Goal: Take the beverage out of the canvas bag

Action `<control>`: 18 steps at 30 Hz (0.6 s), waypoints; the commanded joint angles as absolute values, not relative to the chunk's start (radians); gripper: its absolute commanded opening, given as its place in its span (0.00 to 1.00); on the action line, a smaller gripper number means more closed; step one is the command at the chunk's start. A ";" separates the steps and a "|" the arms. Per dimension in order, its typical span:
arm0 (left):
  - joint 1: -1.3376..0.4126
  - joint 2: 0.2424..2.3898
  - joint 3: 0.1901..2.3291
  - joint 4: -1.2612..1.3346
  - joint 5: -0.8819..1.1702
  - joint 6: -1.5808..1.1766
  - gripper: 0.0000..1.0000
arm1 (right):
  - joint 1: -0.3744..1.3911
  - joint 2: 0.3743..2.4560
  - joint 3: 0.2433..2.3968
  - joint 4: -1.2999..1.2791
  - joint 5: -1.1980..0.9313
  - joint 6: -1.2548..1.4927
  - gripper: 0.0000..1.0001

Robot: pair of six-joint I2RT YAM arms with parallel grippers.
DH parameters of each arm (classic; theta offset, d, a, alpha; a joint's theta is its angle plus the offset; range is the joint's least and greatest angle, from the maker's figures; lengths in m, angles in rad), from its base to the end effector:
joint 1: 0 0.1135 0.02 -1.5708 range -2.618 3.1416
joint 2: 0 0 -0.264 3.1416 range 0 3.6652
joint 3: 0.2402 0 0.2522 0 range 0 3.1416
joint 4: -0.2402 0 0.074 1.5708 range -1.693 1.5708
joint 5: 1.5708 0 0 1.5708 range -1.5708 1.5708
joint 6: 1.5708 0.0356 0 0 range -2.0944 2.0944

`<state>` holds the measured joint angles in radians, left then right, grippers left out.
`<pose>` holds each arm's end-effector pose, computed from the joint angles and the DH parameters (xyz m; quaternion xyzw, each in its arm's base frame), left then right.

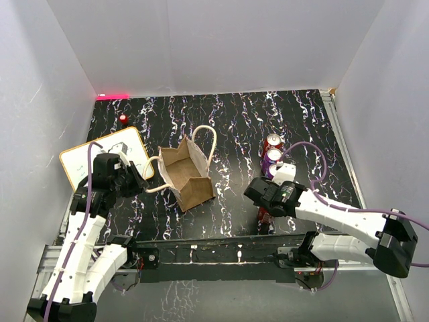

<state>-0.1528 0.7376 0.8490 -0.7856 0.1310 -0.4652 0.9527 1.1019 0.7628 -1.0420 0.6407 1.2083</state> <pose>0.1444 -0.0269 0.3097 -0.1119 0.8927 -0.1877 0.3941 0.1164 0.1270 0.2234 0.1500 0.9334 -0.0683 0.3189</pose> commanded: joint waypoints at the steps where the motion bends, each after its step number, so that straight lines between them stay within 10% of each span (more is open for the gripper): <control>1: -0.147 0.728 0.851 -0.786 0.151 -0.451 0.15 | 0.949 1.070 0.744 -1.022 0.658 1.236 0.72; 3: -0.147 0.728 0.854 -0.780 0.178 -0.436 0.35 | 0.948 1.039 0.744 -1.021 0.658 1.236 0.97; 7: -0.147 0.714 0.857 -0.775 0.201 -0.422 0.76 | 0.949 0.972 0.752 -1.004 0.646 1.195 1.00; 18: -0.147 0.621 0.930 -0.732 0.178 -0.399 0.88 | 0.949 0.750 0.901 -1.032 0.631 1.009 1.00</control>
